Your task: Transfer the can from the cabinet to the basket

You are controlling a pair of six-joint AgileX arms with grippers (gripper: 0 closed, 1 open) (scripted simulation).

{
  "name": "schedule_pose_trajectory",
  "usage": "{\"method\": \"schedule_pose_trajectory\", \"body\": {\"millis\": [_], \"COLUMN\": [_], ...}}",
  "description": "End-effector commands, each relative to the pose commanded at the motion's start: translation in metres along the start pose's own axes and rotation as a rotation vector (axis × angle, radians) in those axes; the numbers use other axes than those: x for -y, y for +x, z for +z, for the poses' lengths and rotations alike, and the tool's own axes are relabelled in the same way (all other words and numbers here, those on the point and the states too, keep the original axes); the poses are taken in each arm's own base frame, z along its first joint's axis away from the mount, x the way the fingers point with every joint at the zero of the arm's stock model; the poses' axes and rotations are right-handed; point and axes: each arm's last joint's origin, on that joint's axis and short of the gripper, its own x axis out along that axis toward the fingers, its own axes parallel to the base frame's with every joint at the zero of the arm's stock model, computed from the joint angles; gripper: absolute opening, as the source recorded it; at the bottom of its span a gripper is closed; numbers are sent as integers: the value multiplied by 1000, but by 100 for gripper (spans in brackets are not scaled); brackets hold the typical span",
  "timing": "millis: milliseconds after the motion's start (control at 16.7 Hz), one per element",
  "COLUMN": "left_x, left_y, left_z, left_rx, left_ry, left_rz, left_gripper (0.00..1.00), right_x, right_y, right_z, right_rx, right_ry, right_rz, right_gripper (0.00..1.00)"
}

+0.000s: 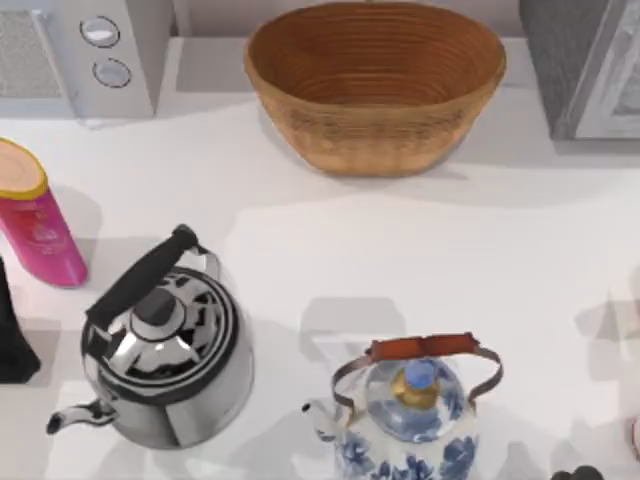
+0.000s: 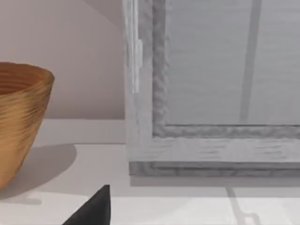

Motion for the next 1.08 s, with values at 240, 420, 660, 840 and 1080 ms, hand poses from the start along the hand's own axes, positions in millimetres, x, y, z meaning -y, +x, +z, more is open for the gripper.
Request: {"method": "schedule_pose_trajectory", "body": {"millis": [240, 420, 660, 840, 1080], "left_x": [0, 0, 0, 0, 0], "left_y": [0, 0, 0, 0, 0], "left_z": [0, 0, 0, 0, 0], "left_rx": [0, 0, 0, 0, 0], "left_ry": [0, 0, 0, 0, 0], "left_rz": [0, 0, 0, 0, 0], "left_gripper": [100, 100, 100, 100, 100], "right_x": [0, -1, -5, -10, -22], "right_y": [0, 2, 13, 33, 72], "right_z": [7, 38, 115, 183, 264], "right_rx": [-11, -38, -42, -31, -17], "right_ry": [0, -1, -3, -4, -3], "right_rz": [-3, -9, -9, -7, -3], "right_gripper": [100, 100, 100, 100, 100]}}
